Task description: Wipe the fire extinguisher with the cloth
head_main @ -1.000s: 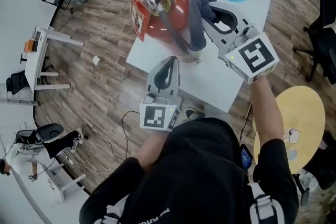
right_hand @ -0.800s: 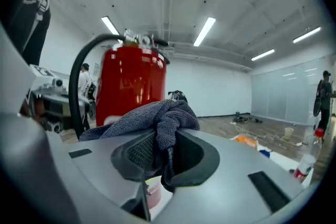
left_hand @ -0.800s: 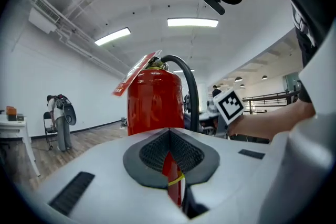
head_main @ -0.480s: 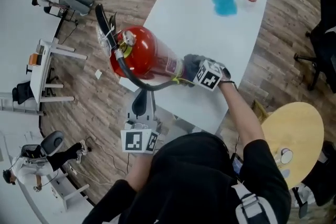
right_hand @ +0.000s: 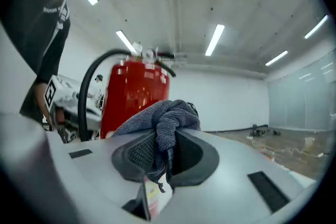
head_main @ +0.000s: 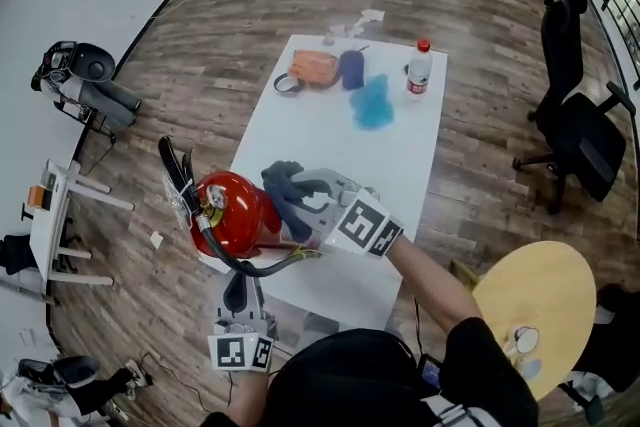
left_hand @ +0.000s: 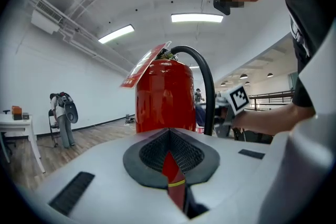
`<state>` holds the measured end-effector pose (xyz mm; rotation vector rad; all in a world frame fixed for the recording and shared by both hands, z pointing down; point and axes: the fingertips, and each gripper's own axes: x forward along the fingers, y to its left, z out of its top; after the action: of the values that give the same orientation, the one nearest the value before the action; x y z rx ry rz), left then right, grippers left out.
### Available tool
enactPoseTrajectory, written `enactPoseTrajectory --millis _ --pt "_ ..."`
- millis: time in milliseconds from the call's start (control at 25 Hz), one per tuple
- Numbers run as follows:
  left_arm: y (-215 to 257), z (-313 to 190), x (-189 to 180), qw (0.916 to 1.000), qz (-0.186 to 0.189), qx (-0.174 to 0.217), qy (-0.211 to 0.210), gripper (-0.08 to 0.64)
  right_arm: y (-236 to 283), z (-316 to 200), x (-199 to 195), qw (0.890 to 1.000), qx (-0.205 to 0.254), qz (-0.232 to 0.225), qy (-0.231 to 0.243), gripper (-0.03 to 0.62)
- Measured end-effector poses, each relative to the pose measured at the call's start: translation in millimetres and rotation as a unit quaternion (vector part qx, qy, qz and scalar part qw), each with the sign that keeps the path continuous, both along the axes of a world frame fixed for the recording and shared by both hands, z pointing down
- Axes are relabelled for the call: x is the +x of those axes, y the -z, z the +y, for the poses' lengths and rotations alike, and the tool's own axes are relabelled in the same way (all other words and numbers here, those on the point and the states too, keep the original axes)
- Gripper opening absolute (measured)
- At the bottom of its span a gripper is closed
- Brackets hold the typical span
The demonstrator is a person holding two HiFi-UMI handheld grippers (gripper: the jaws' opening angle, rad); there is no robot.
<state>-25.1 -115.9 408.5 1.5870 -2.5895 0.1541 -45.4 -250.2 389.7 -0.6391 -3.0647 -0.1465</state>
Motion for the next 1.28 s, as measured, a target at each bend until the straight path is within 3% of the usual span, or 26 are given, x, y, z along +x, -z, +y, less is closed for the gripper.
enactPoseTrajectory --millis 80,160,280,480,640,760,880,920,1120,1280 --pt "1 3 -1 1.0000 -0.001 0.001 0.000 0.021 55 1 2 0.998 0.017 -0.056 -0.003 0.083" --pt "2 7 -2 1.0000 -0.001 0.002 0.003 0.021 81 2 2 0.996 0.027 -0.084 -0.010 0.083" --pt "2 9 -1 1.0000 0.002 0.003 0.001 0.021 75 -3 -6 0.997 -0.022 -0.071 0.000 0.083" --pt "4 10 0 1.0000 0.000 0.002 0.002 0.021 -7 -7 -38 0.998 -0.035 0.042 0.010 0.083" --pt "2 14 -2 1.0000 0.004 0.002 0.006 0.021 -99 -7 -38 0.989 -0.053 0.139 0.014 0.083" --pt "-4 16 0 0.9999 0.012 -0.003 0.005 0.021 -184 -2 -21 0.971 -0.052 0.232 0.020 0.081" --pt "-7 11 2 0.9999 0.014 -0.003 0.000 0.021 -273 14 11 0.941 0.020 0.335 0.046 0.083" --pt "-7 9 3 0.9999 0.014 -0.002 -0.001 0.021 -288 19 18 0.938 0.028 0.342 0.046 0.083" --pt "-4 3 3 0.9999 0.010 -0.002 -0.006 0.021 -283 17 14 0.947 0.033 0.319 0.032 0.083" --pt "-5 6 2 0.9999 0.012 -0.003 -0.003 0.021 -237 2 -11 0.964 -0.012 0.265 0.035 0.083"
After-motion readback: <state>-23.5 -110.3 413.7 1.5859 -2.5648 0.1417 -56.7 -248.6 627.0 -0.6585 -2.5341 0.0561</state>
